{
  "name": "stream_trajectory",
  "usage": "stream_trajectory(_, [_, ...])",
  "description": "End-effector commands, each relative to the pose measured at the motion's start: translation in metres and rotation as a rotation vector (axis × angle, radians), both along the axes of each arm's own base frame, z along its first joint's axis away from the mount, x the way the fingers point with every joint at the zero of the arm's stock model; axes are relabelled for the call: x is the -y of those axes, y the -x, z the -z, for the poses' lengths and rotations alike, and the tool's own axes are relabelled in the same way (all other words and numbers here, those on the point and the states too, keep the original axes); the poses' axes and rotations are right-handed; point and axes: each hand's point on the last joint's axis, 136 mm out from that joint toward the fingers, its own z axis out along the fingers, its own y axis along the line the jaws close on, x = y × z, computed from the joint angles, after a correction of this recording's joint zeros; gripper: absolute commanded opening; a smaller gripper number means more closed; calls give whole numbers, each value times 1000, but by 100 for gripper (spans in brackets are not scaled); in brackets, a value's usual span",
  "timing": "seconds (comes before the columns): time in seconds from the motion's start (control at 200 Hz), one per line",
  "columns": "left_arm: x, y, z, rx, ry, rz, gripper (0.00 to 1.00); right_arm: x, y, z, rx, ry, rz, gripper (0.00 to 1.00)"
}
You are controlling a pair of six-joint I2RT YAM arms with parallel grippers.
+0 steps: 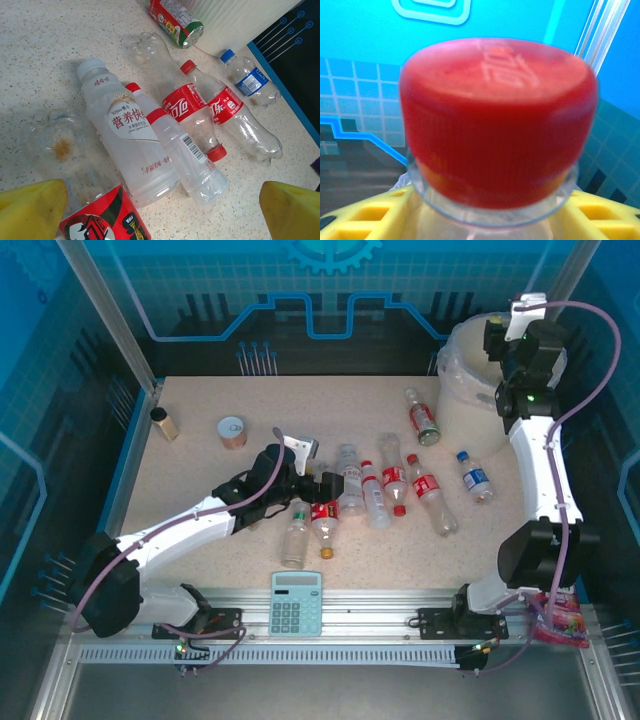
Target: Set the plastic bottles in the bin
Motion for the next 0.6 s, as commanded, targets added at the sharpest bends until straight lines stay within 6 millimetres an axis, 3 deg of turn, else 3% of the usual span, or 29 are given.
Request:
stream_trajectory(0.0, [-2,-2,3,-18,-16,-22,99,19,-12,11,-14,10,46,49])
stream_trajectory(0.595, [-15,0,17,-60,-51,-64,99,57,-64,134,-463,-220,66,47])
